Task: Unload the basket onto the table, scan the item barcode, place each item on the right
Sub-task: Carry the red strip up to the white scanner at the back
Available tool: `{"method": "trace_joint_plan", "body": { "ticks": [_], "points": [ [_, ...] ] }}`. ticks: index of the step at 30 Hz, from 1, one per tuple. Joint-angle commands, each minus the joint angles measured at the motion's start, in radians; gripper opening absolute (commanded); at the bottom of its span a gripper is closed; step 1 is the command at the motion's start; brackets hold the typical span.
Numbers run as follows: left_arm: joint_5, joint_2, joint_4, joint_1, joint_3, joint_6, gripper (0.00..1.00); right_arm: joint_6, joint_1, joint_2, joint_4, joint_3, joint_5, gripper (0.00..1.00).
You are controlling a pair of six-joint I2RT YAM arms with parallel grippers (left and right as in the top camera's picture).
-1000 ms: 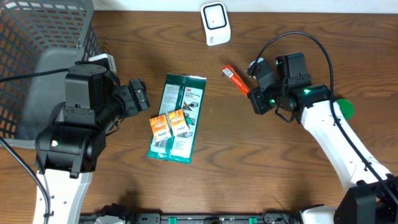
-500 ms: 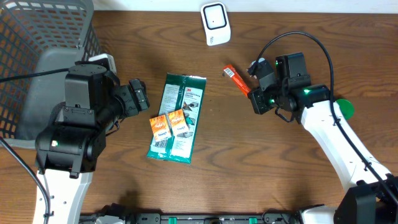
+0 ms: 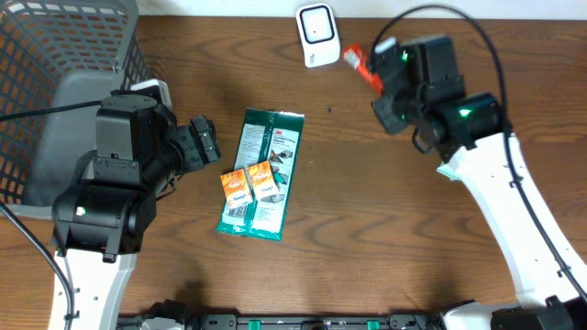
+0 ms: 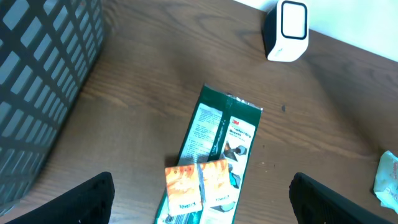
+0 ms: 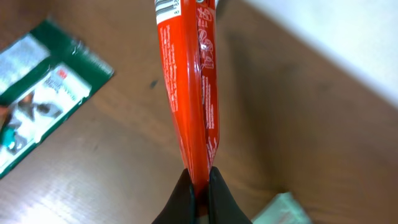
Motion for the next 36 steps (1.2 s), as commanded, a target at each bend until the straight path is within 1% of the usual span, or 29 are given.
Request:
{"method": "trace_joint_plan", "body": {
  "ticks": [1, 3, 7, 11, 13, 15, 17, 19, 21, 23, 31, 36],
  "points": [
    [-0.016, -0.002, 0.000, 0.003, 0.013, 0.002, 0.90, -0.087, 0.015, 0.003, -0.036, 0.151, 0.140, 0.01],
    [-0.016, -0.002, 0.000, 0.003, 0.013, 0.002, 0.90, -0.115, 0.016, 0.022, -0.059, 0.233, 0.162, 0.01],
    [-0.016, -0.002, 0.000, 0.003, 0.013, 0.002, 0.90, -0.137, 0.020, 0.122, -0.150, 0.479, 0.180, 0.01],
    [-0.016, -0.002, 0.000, 0.003, 0.013, 0.002, 0.91, -0.205, 0.037, 0.276, -0.266, 0.777, 0.242, 0.01],
    [-0.016, -0.002, 0.000, 0.003, 0.013, 0.002, 0.90, -0.241, 0.053, 0.350, -0.304, 0.899, 0.298, 0.01],
    [-0.016, -0.002, 0.000, 0.003, 0.013, 0.002, 0.90, -0.297, 0.072, 0.414, -0.311, 0.974, 0.347, 0.01],
    [-0.016, -0.002, 0.000, 0.003, 0.013, 0.002, 0.90, -0.373, 0.090, 0.453, -0.296, 0.985, 0.369, 0.01],
    [-0.016, -0.002, 0.000, 0.003, 0.013, 0.002, 0.90, -0.416, 0.109, 0.496, -0.277, 0.985, 0.407, 0.01],
    [-0.016, -0.002, 0.000, 0.003, 0.013, 0.002, 0.90, -0.420, 0.132, 0.577, -0.227, 0.985, 0.500, 0.01],
    [-0.016, -0.002, 0.000, 0.003, 0.013, 0.002, 0.90, -0.448, 0.139, 0.633, -0.180, 0.985, 0.552, 0.01],
    [-0.016, -0.002, 0.000, 0.003, 0.013, 0.002, 0.90, -0.521, 0.151, 0.831, 0.039, 0.985, 0.668, 0.01],
    [-0.016, -0.002, 0.000, 0.003, 0.013, 0.002, 0.90, -0.612, 0.160, 0.929, 0.159, 0.985, 0.723, 0.01]
  ]
}}
